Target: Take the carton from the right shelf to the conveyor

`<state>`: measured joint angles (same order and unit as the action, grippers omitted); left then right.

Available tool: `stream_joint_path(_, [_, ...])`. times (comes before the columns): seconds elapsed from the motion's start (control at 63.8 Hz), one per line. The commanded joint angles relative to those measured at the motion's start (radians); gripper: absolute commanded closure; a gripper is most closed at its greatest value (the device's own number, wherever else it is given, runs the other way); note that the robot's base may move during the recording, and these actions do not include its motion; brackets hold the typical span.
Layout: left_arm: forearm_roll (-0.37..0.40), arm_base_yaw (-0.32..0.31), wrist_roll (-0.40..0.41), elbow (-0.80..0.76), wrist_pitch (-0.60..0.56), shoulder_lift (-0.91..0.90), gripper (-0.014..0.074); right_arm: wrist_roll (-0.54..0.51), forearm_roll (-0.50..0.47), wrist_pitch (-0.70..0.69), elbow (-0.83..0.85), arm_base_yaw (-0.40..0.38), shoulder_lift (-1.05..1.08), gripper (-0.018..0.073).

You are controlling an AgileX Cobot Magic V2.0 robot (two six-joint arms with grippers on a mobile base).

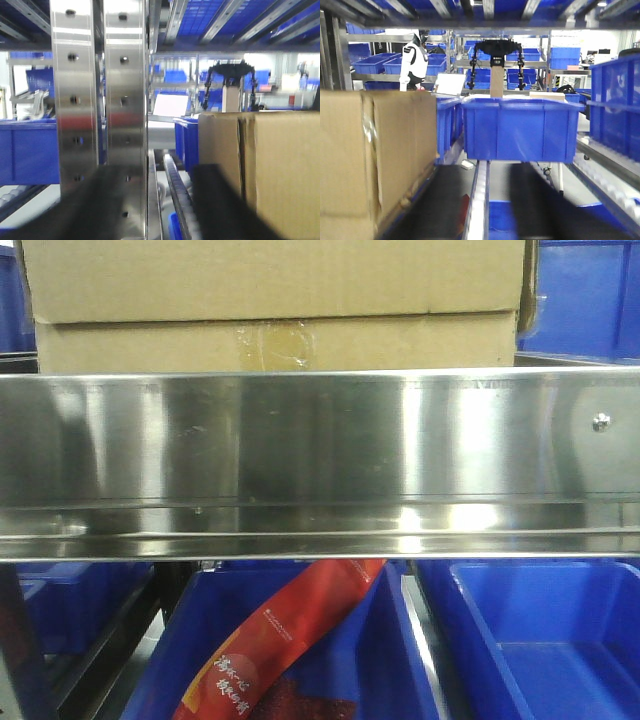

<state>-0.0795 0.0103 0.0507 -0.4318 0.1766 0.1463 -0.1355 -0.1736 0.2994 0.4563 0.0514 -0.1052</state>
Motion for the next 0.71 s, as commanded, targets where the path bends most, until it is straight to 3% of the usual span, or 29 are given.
stream_joint_path(0.0, [0.014, 0.002, -0.005, -0.104, 0.065, 0.083, 0.0198, 0.001, -0.006, 0.007, 0.06, 0.003, -0.062, 0.022])
stream_joint_path(0.047, [0.021, -0.002, -0.005, -0.147, 0.069, 0.13, 0.0156, 0.001, -0.006, 0.007, 0.081, 0.003, -0.102, 0.0109])
stream_joint_path(0.141, [0.021, -0.052, -0.005, -0.217, 0.083, 0.208, 0.0141, 0.001, -0.006, 0.007, 0.109, 0.003, -0.161, -0.0015])
stream_joint_path(0.345, [0.021, -0.262, -0.03, -0.41, 0.254, 0.417, 0.0141, 0.001, -0.037, 0.107, 0.283, 0.007, -0.316, 0.0])
stream_joint_path(0.47, [0.021, -0.403, -0.03, -0.562, 0.281, 0.588, 0.0141, 0.001, -0.038, 0.166, 0.418, 0.067, -0.435, 0.0])
stream_joint_path(0.564, [0.021, -0.462, -0.03, -0.696, 0.317, 0.724, 0.0141, 0.001, -0.04, 0.205, 0.536, 0.147, -0.55, 0.0])
stream_joint_path(0.689, [0.021, -0.46, 0.015, -0.905, 0.451, 0.904, 0.0141, 0.001, -0.04, 0.296, 0.714, 0.233, -0.717, 0.0])
